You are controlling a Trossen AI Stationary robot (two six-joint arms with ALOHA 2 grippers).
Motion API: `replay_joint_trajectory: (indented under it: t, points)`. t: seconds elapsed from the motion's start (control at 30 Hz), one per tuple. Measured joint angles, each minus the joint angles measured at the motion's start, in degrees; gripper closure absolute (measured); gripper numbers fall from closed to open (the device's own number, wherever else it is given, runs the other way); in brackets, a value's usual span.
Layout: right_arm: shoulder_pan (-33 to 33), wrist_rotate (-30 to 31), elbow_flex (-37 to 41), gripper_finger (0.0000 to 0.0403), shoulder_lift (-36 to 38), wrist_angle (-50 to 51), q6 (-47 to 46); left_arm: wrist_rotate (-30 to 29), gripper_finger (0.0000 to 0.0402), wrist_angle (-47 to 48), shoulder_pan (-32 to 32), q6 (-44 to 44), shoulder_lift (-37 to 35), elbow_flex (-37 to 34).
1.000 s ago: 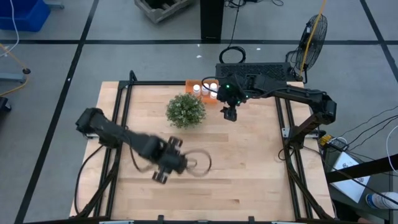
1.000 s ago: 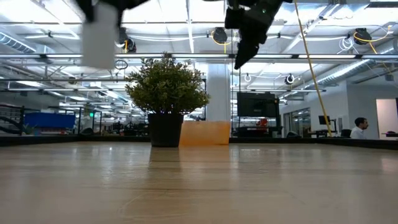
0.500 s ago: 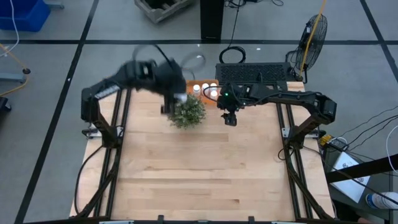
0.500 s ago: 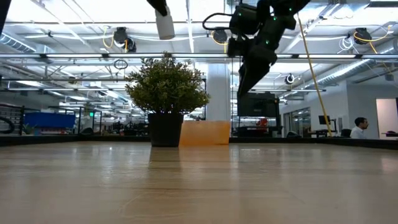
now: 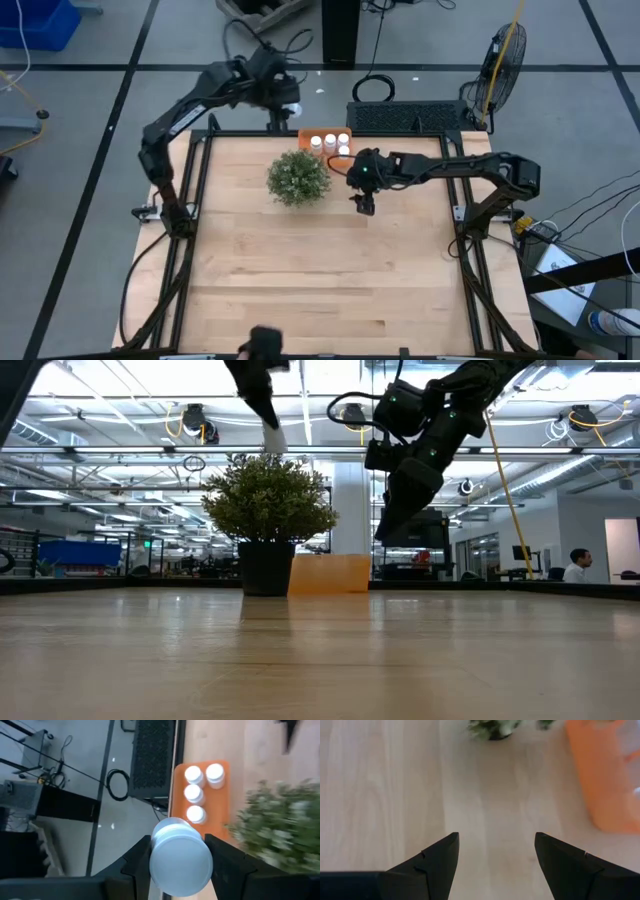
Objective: Pick and place pill bottles into a basket
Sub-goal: Put the white pill bottle into the orange bin
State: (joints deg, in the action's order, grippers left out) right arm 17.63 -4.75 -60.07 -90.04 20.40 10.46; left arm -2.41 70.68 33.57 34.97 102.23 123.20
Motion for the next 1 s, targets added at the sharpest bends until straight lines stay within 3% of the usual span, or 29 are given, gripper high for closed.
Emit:
replay_joint_trajectory:
  t: [0.2, 0.47, 0.73, 1.0]
  points:
    - [-2.52, 0.00, 0.20, 0.0152, 0.00, -1.68, -0.98, 2.49, 0.0242, -5.73, 2.35, 3.88, 7.30, 0.17]
    - [-3.90, 0.16, 0.20, 0.0152, 0.00, -3.89, -2.49, 6.47, 0.0242, -3.93, 3.53, 5.16, 17.22, 5.03]
    - [-3.05, 0.91, 0.15, 0.0152, 0.00, -0.89, -5.35, 10.79, 0.0242, -3.31, 3.22, 5.21, 19.87, 5.60]
    - [-1.70, 4.96, 2.08, 0.0152, 0.04, 2.21, -6.46, 11.50, 0.0242, -1.77, 2.28, 5.32, 19.88, 5.60]
